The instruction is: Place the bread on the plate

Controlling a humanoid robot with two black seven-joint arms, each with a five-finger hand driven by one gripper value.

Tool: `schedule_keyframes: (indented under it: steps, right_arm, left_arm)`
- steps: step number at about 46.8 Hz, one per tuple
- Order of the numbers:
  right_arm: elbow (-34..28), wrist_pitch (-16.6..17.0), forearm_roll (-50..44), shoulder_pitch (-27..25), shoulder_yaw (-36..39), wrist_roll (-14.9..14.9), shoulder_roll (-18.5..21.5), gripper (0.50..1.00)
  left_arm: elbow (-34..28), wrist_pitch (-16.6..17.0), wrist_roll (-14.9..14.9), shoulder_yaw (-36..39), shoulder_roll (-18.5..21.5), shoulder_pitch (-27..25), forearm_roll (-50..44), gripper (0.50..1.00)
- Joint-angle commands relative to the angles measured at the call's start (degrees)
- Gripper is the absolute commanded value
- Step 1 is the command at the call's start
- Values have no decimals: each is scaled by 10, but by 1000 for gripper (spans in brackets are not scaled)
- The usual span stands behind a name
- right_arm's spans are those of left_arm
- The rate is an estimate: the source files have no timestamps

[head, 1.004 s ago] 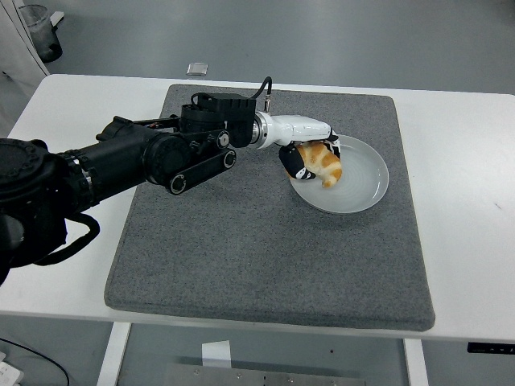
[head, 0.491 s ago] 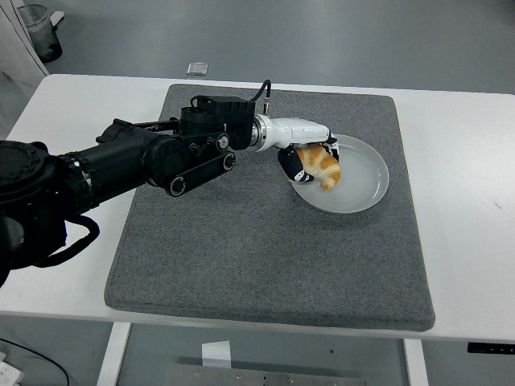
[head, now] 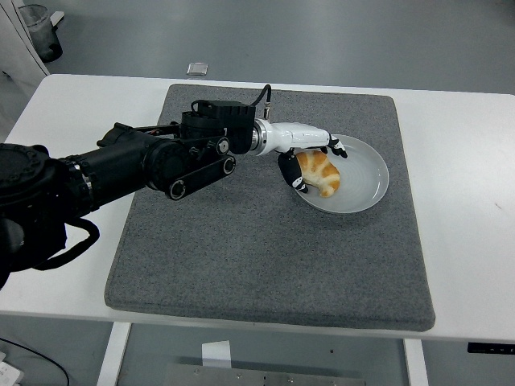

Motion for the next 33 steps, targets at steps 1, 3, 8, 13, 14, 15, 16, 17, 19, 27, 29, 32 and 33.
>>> schedule_keyframes:
  steps: [1,3,8,13,14,15,16,17,19,27,29,32,33]
  right_arm:
    - [0,0,0,0,0,0,0,932]
    - [0,0,0,0,0,0,0,932]
    - [0,0,0,0,0,0,0,932]
    - [0,0,0,0,0,0,0,932]
    - [0,0,0,0,-1,0,0,932]
    - [0,0,0,0,0,0,0,932]
    - [0,0,0,0,0,0,0,932]
    - [0,0,0,0,0,0,0,932]
    - [0,0,0,0,0,0,0,932]
    - [0,0,0,0,0,0,0,932]
    - [0,0,0,0,0,0,0,932]
    - [0,0,0,0,-1,0,0,932]
    - [0,0,0,0,0,0,0,932]
  left_arm:
    - [1,2,0,0,0,0,-1,926]
    - [1,7,0,0,0,-1,-3,930]
    - [2,10,0,-2,0,-2,-14,964]
    - [2,9,0,-4,0,-2,-28,999]
    - [2,9,0,-5,0,-2,-32,999]
    - [2,9,0,-6,0,-2,-36,999]
    - [2,10,0,-7,0,-2,-40,999]
    - [1,10,0,-9,0,-1,-46,999]
    - [-2,10,0,-11,0,0,-61,999]
    - [-3,10,0,-33,0,1,-134,1000]
    - [-3,8,0,-40,0,0,-148,1000]
    - [-4,4,1,-54,0,0,-165,1000]
    - [-4,4,1,-59,0,0,-170,1000]
